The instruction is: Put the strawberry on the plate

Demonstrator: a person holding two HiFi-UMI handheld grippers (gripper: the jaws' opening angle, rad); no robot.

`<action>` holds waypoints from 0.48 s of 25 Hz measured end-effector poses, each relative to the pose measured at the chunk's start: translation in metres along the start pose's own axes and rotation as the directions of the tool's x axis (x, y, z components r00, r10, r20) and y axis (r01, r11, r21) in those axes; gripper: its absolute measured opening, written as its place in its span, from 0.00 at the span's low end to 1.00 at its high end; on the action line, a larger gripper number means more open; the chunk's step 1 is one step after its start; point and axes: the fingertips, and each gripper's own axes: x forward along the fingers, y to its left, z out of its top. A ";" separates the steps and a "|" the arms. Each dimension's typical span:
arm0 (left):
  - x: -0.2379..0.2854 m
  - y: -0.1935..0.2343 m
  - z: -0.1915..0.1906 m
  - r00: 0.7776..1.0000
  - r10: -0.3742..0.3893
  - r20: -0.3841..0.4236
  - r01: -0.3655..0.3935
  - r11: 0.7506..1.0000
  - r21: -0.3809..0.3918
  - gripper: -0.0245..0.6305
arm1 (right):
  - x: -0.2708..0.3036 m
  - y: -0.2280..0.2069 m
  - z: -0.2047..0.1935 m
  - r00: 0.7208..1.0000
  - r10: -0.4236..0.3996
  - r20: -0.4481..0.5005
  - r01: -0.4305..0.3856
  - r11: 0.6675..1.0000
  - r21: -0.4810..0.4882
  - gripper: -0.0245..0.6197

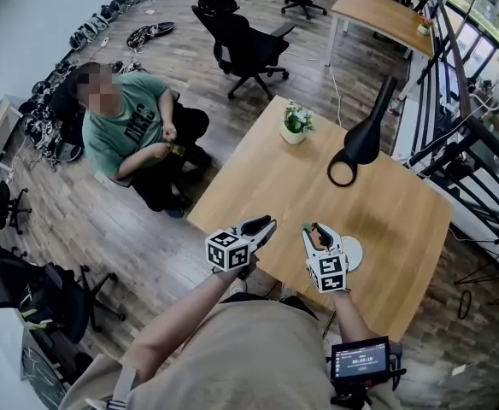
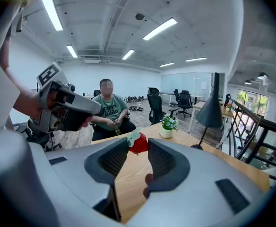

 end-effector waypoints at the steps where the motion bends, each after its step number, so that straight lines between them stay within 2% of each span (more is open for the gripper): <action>1: 0.002 -0.004 0.002 1.000 -0.008 -0.001 0.008 1.000 0.003 0.16 | -0.005 -0.003 0.003 1.000 -0.009 0.006 0.009 1.000 0.005 0.26; 12: 0.030 -0.047 0.011 0.995 -0.094 -0.021 0.095 0.995 0.041 0.16 | -0.055 -0.040 0.025 0.990 -0.113 0.080 0.106 0.991 0.087 0.26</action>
